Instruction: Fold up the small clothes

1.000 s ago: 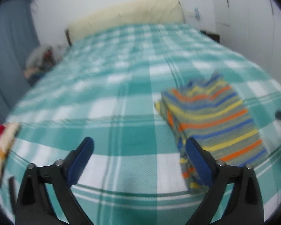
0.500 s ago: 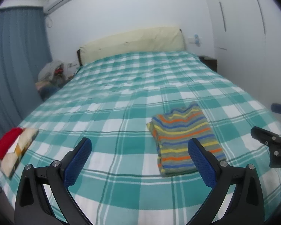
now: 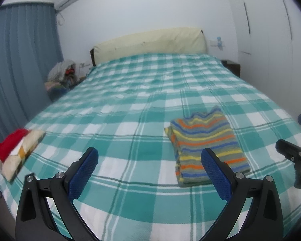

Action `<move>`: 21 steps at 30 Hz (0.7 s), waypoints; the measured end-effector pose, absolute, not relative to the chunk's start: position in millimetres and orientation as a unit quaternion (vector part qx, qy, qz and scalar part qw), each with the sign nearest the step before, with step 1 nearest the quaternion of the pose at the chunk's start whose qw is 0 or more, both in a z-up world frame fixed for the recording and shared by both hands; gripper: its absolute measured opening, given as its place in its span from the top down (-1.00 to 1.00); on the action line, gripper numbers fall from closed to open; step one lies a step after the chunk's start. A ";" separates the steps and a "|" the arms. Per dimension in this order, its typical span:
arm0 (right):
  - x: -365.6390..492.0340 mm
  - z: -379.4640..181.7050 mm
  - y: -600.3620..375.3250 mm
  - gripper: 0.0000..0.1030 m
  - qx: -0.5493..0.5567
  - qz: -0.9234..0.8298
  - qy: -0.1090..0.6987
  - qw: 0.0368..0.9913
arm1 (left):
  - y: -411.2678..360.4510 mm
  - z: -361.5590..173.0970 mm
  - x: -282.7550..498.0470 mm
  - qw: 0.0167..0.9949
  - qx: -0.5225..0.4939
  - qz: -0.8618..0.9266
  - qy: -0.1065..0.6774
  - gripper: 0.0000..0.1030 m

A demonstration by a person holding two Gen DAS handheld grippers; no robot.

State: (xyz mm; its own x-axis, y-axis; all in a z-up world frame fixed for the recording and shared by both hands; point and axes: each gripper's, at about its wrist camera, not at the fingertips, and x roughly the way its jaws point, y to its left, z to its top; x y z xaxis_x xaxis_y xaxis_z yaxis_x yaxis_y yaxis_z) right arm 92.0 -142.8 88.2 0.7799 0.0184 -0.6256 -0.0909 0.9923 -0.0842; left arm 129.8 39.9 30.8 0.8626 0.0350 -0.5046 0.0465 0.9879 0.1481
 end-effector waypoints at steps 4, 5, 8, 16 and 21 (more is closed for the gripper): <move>92.2 78.8 -141.2 -0.95 -0.054 0.033 0.335 0.940 | 38.7 14.4 138.2 0.954 0.073 -0.014 0.291 -0.99; 92.5 74.5 -140.5 -0.95 -0.052 0.036 0.339 0.938 | 37.3 11.7 138.0 0.953 0.076 -0.015 0.293 -0.99; 92.3 63.3 -139.2 -0.95 -0.053 0.043 0.353 0.933 | 32.3 7.4 134.3 0.952 0.083 -0.024 0.295 -0.99; 90.2 47.3 -143.5 -0.95 -0.036 0.054 0.382 0.922 | 28.7 10.2 126.1 0.949 0.073 -0.043 0.304 -1.00; 90.5 45.8 -142.4 -0.95 -0.034 0.049 0.387 0.920 | 25.9 9.0 124.3 0.949 0.087 -0.017 0.303 -1.00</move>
